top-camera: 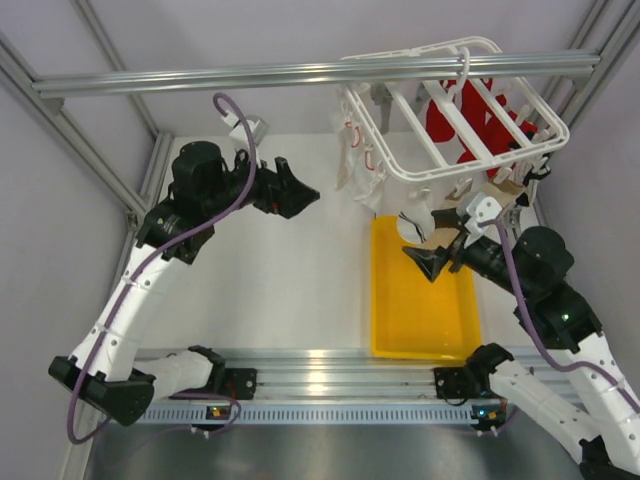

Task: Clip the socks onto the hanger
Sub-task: Reset both arms

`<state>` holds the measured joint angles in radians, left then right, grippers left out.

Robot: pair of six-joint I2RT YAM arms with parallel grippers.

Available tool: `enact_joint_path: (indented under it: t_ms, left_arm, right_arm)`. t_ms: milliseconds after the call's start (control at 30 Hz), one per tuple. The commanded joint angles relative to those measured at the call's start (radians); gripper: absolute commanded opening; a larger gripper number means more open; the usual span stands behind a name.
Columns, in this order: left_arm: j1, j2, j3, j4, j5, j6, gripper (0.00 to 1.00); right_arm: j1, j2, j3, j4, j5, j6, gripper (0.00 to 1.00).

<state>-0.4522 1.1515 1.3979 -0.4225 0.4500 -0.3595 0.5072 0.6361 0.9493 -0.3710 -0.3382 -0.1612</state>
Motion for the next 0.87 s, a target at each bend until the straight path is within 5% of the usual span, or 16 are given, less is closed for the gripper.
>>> enact_joint_path:
  t_ms: [0, 200, 333, 500, 833]
  left_arm:
    - [0.009, 0.022, 0.136, -0.350, -0.107, 0.213, 0.98]
    - [0.009, 0.027, 0.153, -0.580, -0.327, 0.338, 0.98]
    - [0.009, -0.054, 0.052, -0.563, -0.495, 0.352, 0.98]
    - [0.030, -0.212, -0.140, -0.549, -0.583, 0.404, 0.98]
    - [0.110, -0.363, -0.180, -0.552, -0.619, 0.381, 0.97]
  right_arm:
    - [-0.012, -0.079, 0.029, -0.158, 0.062, 0.006, 0.91]
    - [-0.029, -0.108, 0.071, -0.402, 0.172, -0.053, 1.00]
    - [-0.048, -0.114, 0.043, -0.464, 0.240, -0.066, 1.00]
    - [-0.097, -0.147, 0.028, -0.450, 0.212, -0.075, 1.00]
    - [-0.190, -0.239, 0.026, -0.473, 0.143, -0.038, 1.00]
